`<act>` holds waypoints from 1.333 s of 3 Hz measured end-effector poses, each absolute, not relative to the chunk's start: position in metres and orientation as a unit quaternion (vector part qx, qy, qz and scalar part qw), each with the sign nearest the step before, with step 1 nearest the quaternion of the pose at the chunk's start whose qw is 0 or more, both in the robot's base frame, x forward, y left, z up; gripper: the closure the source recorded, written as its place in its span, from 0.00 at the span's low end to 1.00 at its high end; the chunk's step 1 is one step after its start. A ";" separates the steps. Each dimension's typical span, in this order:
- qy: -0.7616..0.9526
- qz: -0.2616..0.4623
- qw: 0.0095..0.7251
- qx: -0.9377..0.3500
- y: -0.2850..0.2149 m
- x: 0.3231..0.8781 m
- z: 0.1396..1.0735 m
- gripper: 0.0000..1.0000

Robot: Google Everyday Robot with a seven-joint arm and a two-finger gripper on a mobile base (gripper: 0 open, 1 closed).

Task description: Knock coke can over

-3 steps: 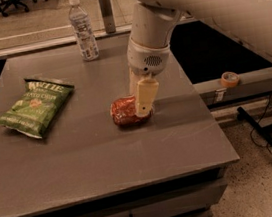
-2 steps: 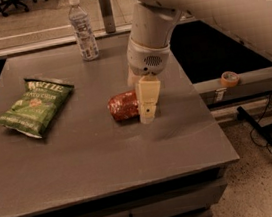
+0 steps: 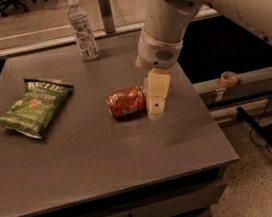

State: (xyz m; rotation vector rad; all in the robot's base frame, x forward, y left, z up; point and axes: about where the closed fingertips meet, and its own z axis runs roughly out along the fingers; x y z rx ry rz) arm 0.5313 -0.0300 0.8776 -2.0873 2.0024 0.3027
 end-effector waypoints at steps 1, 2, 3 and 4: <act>0.701 0.102 0.141 -0.692 -0.045 0.535 0.891 0.00; 0.714 0.100 0.157 -0.675 -0.057 0.537 0.901 0.00; 0.730 0.095 0.199 -0.647 -0.077 0.538 0.920 0.00; 0.732 0.095 0.205 -0.643 -0.080 0.538 0.922 0.00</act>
Offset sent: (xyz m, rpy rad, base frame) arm 0.0077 -0.0437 0.0339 0.0777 -0.0625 -0.1577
